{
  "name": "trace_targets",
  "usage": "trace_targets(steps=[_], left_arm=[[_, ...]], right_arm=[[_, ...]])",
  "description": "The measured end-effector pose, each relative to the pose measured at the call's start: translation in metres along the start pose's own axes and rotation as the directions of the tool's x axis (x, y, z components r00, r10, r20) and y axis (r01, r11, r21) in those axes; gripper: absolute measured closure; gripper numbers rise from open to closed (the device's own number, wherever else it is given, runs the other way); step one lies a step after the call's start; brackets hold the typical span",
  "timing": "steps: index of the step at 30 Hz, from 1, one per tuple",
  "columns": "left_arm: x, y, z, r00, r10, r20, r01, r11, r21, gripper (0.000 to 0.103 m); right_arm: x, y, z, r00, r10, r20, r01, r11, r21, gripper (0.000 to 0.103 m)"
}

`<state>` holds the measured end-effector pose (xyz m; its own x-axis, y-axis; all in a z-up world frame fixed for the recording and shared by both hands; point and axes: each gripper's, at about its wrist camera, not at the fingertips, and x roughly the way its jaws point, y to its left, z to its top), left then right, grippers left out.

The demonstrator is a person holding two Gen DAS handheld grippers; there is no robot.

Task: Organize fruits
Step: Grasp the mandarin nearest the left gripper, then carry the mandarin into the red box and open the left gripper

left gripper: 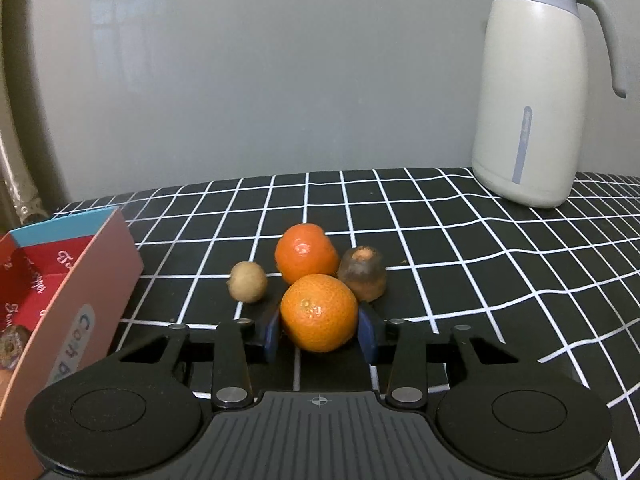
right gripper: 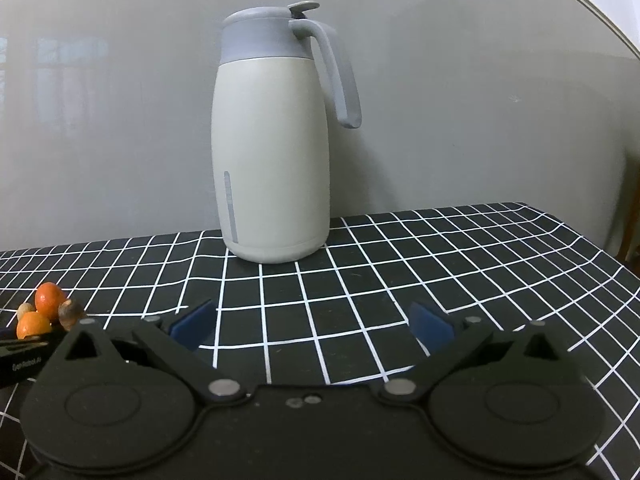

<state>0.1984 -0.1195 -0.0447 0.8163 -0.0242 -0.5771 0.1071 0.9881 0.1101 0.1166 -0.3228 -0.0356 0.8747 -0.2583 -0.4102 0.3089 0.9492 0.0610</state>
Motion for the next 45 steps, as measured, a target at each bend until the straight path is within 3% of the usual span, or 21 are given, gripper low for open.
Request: trace_targets(steps=[14, 21, 30, 45], left_arm=[[-0.068, -0.001, -0.023, 0.995, 0.009, 0.101, -0.024, 0.99, 0.14, 0.063], [-0.1, 0.018, -0.029, 0.992, 0.006, 0.128, -0.02, 0.993, 0.113, 0.063], [-0.132, 0.058, -0.036, 0.984, 0.023, 0.174, -0.033, 0.998, 0.051, 0.063], [-0.15, 0.15, -0.051, 0.969, 0.173, 0.176, -0.159, 0.983, -0.092, 0.063]], right_arm=[[-0.016, 0.022, 0.01, 0.996, 0.083, 0.025, -0.084, 0.996, 0.009, 0.0], [-0.021, 0.025, 0.007, 0.994, 0.112, 0.005, -0.112, 0.993, 0.047, 0.0], [-0.027, 0.05, -0.001, 0.992, 0.125, -0.008, -0.125, 0.992, -0.006, 0.0], [-0.03, 0.103, -0.009, 0.985, 0.173, -0.024, -0.174, 0.981, -0.084, 0.0]])
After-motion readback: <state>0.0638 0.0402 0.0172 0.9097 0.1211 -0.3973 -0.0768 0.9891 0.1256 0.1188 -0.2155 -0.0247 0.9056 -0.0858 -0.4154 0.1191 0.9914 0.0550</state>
